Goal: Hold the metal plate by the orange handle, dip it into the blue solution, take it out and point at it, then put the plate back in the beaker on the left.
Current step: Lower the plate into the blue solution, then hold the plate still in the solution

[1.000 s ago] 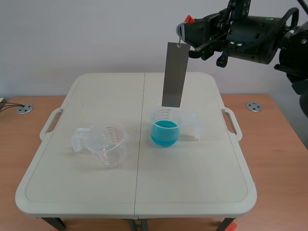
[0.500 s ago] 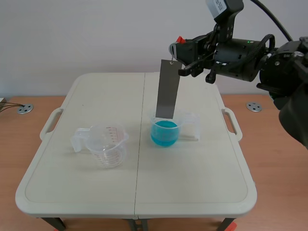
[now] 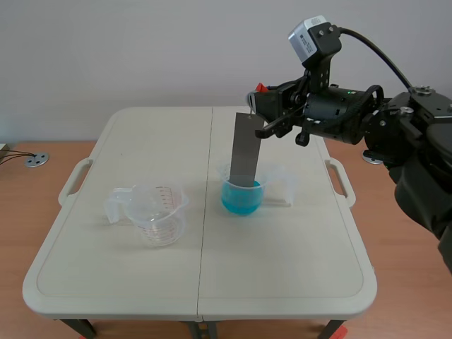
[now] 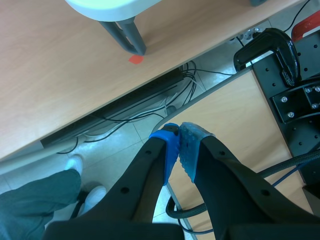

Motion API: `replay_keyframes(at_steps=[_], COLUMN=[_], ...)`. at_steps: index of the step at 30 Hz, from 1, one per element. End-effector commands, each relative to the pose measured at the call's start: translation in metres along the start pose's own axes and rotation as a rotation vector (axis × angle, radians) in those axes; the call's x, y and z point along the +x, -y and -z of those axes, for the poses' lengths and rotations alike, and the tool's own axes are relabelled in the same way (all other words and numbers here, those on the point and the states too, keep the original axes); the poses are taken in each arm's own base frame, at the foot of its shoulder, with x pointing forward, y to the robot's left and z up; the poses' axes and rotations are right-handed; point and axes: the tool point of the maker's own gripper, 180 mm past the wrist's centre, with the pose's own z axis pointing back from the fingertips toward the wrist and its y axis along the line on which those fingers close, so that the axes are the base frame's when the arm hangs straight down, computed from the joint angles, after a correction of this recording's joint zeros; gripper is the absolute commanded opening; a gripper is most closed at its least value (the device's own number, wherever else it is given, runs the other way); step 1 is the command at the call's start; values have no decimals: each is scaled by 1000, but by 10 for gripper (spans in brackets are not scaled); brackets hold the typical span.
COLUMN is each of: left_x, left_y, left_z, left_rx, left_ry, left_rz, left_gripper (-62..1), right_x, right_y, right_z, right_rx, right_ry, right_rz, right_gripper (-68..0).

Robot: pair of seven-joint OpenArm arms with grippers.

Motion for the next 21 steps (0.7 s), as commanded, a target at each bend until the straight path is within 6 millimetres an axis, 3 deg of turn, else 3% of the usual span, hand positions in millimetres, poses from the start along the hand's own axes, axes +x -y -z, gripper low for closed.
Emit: replay_keyframes(at_steps=[1,13,21], left_x=[5,5,5], left_y=[1,1,1], left_z=[1,1,1], left_rx=[-4,-4,-4], left_ry=[18,18,18], left_rz=[1,1,1], left_gripper=[-594,-594,-594], right_x=[16,-16,-21], right_y=[0,-6,-6], right_z=[5,13,13], right_rx=[6,10,9], right_ry=[49,-10,-21], right_rz=[-21,-21,-15], right_gripper=[-661,-661,-661])
